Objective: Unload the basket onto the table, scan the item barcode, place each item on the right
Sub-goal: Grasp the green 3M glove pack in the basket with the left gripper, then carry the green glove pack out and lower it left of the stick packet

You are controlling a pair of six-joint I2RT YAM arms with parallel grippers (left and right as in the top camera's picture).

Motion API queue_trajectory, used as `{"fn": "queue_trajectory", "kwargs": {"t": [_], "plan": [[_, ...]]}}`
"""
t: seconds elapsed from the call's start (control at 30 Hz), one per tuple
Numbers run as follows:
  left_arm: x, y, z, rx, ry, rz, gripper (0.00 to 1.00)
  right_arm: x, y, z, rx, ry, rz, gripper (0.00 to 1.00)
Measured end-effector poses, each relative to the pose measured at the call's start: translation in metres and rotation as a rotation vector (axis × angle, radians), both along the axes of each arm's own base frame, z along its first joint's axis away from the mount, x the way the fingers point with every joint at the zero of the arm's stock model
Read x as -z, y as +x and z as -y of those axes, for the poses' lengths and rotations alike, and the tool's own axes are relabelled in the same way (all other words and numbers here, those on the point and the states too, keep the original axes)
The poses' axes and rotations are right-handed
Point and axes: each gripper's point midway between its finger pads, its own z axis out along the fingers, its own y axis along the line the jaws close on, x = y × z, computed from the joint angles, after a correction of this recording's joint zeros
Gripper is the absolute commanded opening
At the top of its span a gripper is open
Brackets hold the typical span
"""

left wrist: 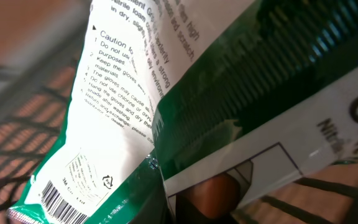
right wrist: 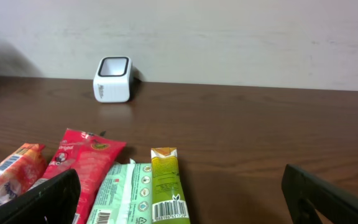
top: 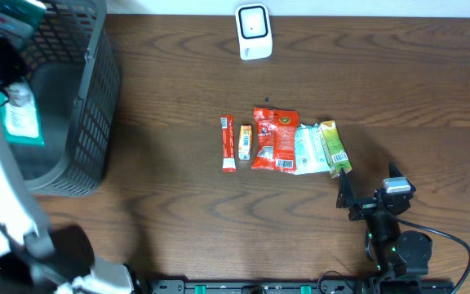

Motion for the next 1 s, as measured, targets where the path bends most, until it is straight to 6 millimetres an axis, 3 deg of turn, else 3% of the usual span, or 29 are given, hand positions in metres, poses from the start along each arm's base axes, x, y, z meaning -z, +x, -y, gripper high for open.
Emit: {"fn": "queue_trajectory", "kwargs": {"t": [0.1,0.2,0.37,0.53,0.7,1.0], "plan": [[-0.045,-0.022,0.016,-0.009,0.009,0.124,0.07,0.0,0.0,0.0,0.0,0.0,0.0,0.99],[-0.079,-0.042,0.05,0.056,-0.025,0.228,0.07,0.0,0.0,0.0,0.0,0.0,0.0,0.99],[-0.095,-0.067,0.123,0.225,-0.126,0.263,0.08,0.0,0.0,0.0,0.0,0.0,0.0,0.99],[-0.084,-0.071,0.187,0.397,-0.201,0.203,0.07,0.0,0.0,0.0,0.0,0.0,0.0,0.99],[-0.032,-0.062,0.239,0.497,-0.285,0.051,0.07,0.0,0.0,0.0,0.0,0.0,0.0,0.99],[0.138,-0.043,0.307,0.481,-0.348,-0.317,0.07,0.0,0.0,0.0,0.0,0.0,0.0,0.99]]}}
